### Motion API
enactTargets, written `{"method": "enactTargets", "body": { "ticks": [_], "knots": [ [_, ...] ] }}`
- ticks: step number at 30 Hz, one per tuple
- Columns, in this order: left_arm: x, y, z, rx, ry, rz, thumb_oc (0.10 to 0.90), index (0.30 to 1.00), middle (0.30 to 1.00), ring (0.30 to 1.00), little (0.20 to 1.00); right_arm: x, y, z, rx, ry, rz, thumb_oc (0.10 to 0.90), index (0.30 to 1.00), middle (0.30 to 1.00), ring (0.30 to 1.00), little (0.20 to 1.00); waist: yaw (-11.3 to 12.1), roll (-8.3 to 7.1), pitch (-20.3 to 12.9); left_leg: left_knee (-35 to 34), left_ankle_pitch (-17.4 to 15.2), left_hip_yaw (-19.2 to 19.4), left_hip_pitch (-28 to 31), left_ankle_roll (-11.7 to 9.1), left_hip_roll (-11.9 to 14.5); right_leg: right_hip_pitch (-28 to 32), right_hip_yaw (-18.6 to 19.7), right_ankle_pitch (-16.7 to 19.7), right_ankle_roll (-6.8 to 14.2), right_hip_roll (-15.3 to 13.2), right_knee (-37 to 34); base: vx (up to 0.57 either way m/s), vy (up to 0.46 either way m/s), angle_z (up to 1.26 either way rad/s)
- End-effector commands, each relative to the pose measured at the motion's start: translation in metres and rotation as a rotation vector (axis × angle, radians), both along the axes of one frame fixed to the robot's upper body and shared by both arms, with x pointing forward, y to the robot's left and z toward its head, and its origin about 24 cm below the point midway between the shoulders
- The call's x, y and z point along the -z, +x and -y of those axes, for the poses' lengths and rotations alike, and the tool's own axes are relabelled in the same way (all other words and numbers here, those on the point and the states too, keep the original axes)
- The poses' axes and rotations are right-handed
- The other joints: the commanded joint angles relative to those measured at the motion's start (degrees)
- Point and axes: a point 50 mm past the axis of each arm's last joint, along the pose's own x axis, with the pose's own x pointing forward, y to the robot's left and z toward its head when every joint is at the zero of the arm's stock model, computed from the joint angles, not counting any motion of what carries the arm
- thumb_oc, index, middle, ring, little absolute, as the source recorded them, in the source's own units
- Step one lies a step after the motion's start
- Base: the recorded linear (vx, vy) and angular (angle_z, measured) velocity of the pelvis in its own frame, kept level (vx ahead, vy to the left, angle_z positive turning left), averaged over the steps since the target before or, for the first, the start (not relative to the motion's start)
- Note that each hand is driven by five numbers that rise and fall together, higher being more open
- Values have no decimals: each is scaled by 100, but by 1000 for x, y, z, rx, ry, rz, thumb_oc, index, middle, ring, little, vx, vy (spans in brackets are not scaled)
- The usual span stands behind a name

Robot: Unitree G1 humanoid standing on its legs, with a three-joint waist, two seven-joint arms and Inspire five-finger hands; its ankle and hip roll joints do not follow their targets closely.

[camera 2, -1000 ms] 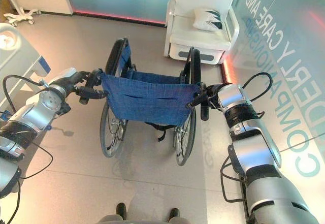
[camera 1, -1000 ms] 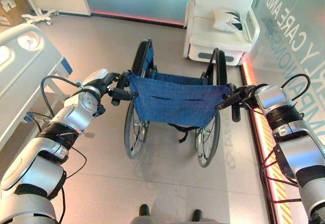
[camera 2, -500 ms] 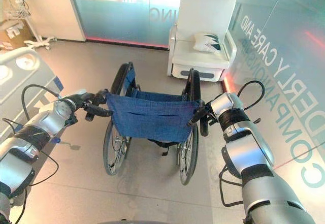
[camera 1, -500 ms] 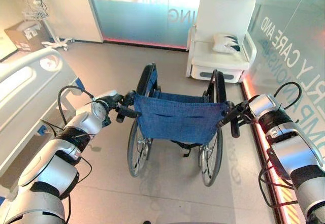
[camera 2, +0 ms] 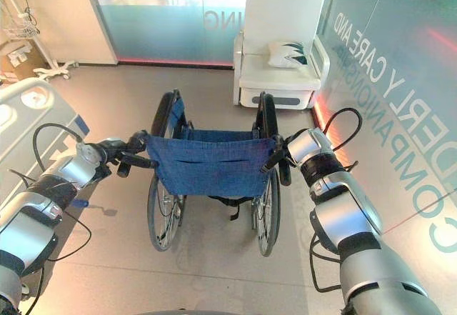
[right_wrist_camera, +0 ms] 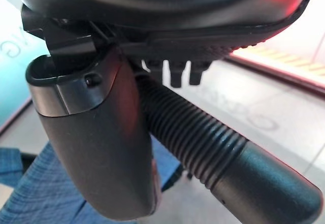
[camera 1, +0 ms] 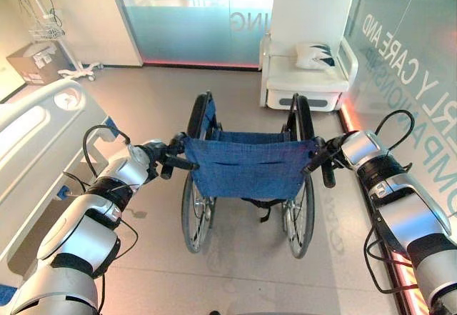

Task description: Push the wheelchair next to the bed

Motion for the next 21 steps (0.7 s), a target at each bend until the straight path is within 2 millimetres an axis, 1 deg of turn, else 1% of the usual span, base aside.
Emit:
{"method": "enactTargets", "body": {
  "ticks": [1, 3, 4, 5, 9, 10, 15, 16, 21],
  "knots": [
    [-50, 20, -13, -67, 121, 166, 569, 554, 554, 554, 554, 22, -13, 24, 37, -227, -148, 400, 300, 300, 300, 300, -65, 34, 689, 27, -195, -32, 61, 26, -286, -110, 63, 311, -310, 171, 27, 34, -10, 1],
    [-53, 22, -8, -48, 132, 205, 551, 526, 526, 526, 526, 23, -11, 20, 14, -226, -136, 400, 300, 300, 300, 300, -78, 20, 703, 27, -196, -27, 49, 28, -286, -129, 82, 310, -317, 178, 35, 0, 0, 0],
    [-54, 24, -6, -39, 139, 227, 447, 371, 371, 371, 371, 23, -11, 18, 4, -223, -132, 400, 300, 300, 300, 300, -82, 13, 710, 27, -195, -22, 45, 29, -284, -135, 87, 312, -321, 181, 34, 34, -8, 2],
    [-55, 25, -3, -26, 144, 253, 400, 300, 300, 300, 300, 23, -10, 14, -9, -227, -125, 400, 300, 300, 300, 300, -90, 3, 720, 27, -194, -13, 40, 27, -282, -143, 91, 312, -324, 177, 37, 33, -8, 2],
    [-58, 28, 8, 38, 152, 296, 400, 300, 300, 300, 300, 24, -9, 10, -49, -246, -119, 400, 300, 300, 300, 300, -99, -16, 764, 39, -195, 5, 12, 24, -281, -168, 103, 318, -331, 170, 39, 8, -1, 0],
    [-55, 28, 11, 57, 150, 303, 400, 300, 300, 300, 300, 24, -9, 8, -75, -255, -126, 400, 300, 300, 300, 300, -101, -24, 789, 43, -190, 11, -4, 21, -281, -189, 111, 324, -333, 165, 44, 0, 0, 0],
    [-52, 27, 13, 84, 165, 302, 400, 300, 300, 300, 300, 21, -9, 6, -125, -287, -122, 400, 300, 300, 300, 300, -106, -38, 825, 35, -187, 14, -18, 20, -280, -216, 114, 330, -331, 170, 46, 0, 0, 0],
    [-48, 26, 14, 94, 173, 291, 400, 300, 300, 300, 300, 20, -8, 5, -143, -299, -117, 400, 300, 300, 300, 300, -104, -46, 836, 41, -189, 16, -25, 25, -282, -219, 119, 327, -333, 168, 50, 43, 22, 1],
    [-44, 23, 13, 136, 207, 276, 400, 300, 300, 300, 300, 14, -6, 3, -187, -310, -60, 400, 300, 300, 300, 300, -98, -72, 874, 66, -202, 41, -27, 36, -285, -225, 106, 325, -329, 154, 73, 26, 12, 1]
  ]
}}
